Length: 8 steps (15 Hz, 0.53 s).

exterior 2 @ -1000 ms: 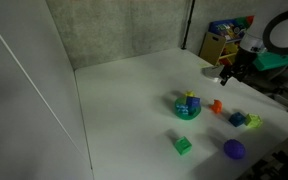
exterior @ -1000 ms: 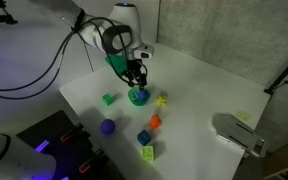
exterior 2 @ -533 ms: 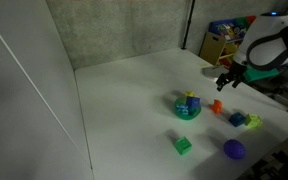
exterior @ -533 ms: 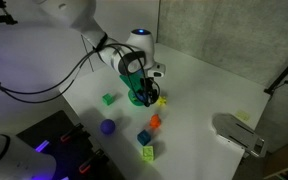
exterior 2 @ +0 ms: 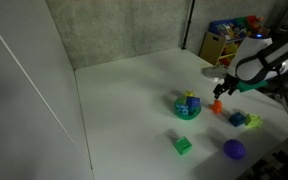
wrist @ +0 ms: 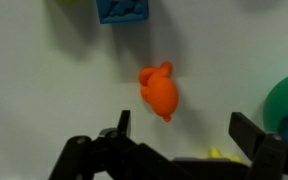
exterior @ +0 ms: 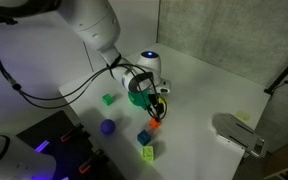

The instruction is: Put the orange toy in the green bowl

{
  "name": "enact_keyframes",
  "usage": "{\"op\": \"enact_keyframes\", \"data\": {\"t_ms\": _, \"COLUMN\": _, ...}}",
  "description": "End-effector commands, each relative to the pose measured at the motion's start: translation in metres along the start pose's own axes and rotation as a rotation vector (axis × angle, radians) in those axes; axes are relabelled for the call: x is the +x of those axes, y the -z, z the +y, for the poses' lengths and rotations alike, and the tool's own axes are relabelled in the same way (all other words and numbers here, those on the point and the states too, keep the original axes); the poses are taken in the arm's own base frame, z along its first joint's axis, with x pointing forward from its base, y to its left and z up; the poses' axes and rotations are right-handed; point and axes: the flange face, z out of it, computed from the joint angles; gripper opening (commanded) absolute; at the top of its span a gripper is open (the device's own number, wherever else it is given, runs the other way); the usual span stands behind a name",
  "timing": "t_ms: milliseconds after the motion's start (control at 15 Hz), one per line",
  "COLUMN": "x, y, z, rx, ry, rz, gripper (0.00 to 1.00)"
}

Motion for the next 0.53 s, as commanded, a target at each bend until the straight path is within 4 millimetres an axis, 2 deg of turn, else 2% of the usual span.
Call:
{"op": "enact_keyframes", "data": {"t_ms": 0, "x": 0.008, "y": -0.024, "z": 0.012, "rx": -0.015, "ry": 0.015, "rz": -0.001, "gripper": 1.00}}
{"op": "enact_keyframes", "data": {"t_ms": 333, "x": 0.008, "y": -0.052, "z": 0.026, "rx": -0.057, "ry": -0.001, "rz": -0.025, "gripper": 1.00}}
{"op": "enact_keyframes", "data": {"t_ms": 400, "x": 0.008, "y": -0.055, "z": 0.027, "rx": -0.066, "ry": -0.004, "rz": -0.027, "gripper": 0.75}}
{"op": "enact_keyframes", "data": {"t_ms": 467, "x": 0.009, "y": -0.056, "z": 0.028, "rx": -0.068, "ry": -0.002, "rz": -0.029, "gripper": 0.74}}
